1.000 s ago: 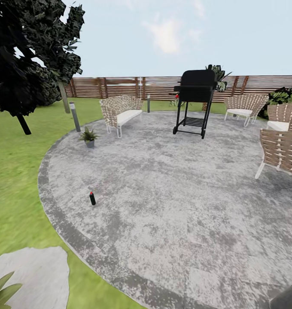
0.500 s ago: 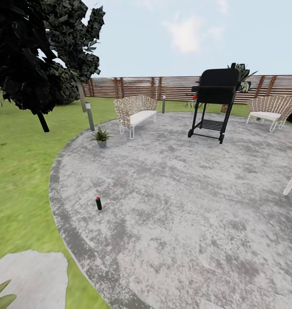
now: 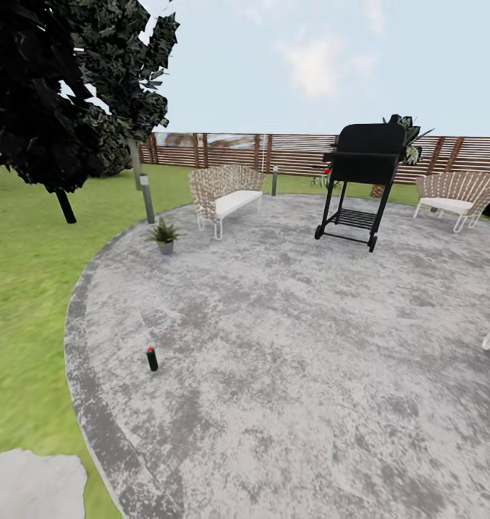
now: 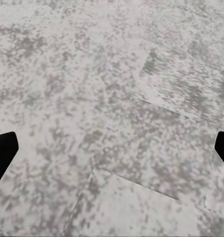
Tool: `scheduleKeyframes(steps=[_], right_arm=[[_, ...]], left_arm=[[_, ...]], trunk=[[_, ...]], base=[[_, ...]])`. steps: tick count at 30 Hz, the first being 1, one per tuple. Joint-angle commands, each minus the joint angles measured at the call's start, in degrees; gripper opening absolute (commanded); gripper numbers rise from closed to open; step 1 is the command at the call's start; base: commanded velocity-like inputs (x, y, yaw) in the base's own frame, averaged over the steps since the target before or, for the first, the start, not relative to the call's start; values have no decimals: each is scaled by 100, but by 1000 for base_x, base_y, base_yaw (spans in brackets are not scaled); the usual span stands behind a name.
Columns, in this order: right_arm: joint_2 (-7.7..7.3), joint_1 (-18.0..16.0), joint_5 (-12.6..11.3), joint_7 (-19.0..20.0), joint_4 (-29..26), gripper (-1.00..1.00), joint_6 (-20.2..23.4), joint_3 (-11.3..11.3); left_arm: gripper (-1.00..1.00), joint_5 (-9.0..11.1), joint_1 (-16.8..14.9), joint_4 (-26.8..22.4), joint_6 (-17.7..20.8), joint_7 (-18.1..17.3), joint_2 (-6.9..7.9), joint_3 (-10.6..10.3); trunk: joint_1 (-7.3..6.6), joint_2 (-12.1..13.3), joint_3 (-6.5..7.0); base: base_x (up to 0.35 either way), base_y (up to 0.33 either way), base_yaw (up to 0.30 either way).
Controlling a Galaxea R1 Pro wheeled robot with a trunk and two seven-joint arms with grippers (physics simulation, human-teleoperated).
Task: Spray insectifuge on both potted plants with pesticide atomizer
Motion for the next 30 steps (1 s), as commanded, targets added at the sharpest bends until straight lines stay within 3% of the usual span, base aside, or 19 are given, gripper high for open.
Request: scheduleKeyframes(steps=[1,13,30], right_arm=[[0,-4,0,-4,3,100,-24,4],[0,-6,0,-4,4,100,-19,0],[0,-2,0,-4,3,100,-19,-3]], left_arm=[[100,9,2,3,-16,-3,4,8],[100,10,0,1,-20,-3,4,9],[100,11,2,1,-23,-3,5,9]], trunk=[[2,-2,-5],[2,-2,-5],[2,-2,-5]], base=[[321,-120,0],[322,-120,21],[322,-118,258]])
